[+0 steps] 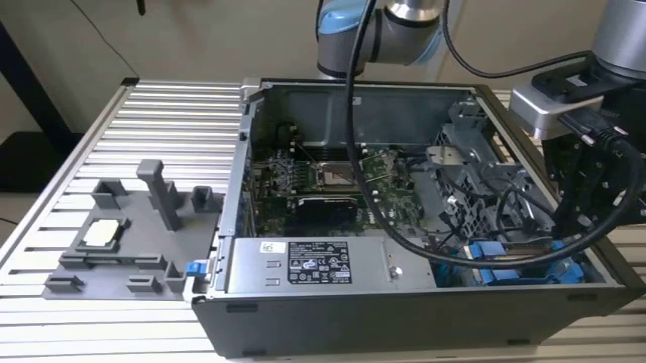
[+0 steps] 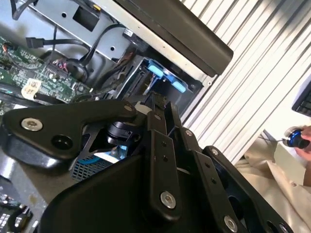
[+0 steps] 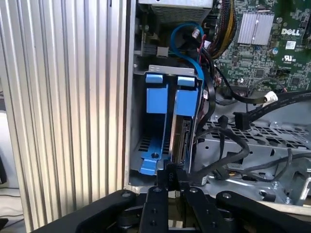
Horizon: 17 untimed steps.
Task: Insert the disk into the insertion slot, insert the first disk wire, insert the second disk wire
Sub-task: 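Insert the first disk wire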
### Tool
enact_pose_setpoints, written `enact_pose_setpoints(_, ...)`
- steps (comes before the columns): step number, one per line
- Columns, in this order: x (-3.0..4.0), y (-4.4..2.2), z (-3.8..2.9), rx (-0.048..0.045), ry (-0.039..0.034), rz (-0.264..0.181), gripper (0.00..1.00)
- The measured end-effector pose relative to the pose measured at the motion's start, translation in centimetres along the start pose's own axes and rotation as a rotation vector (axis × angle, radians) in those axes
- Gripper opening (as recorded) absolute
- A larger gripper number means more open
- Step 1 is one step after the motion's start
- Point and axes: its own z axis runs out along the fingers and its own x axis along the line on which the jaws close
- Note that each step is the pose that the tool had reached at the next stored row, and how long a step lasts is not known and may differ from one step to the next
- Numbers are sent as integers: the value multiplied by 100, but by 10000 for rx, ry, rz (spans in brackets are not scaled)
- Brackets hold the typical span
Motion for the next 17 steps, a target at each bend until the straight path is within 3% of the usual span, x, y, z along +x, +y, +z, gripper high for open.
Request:
enact_pose_setpoints(6, -1, -1, 11, 41, -797, 414, 19)
enact_pose_setpoints(8, 0, -21, 21, -87, -853, 425, 19)
enact_pose_setpoints(17, 14, -231, 94, -1111, -936, 412, 19)
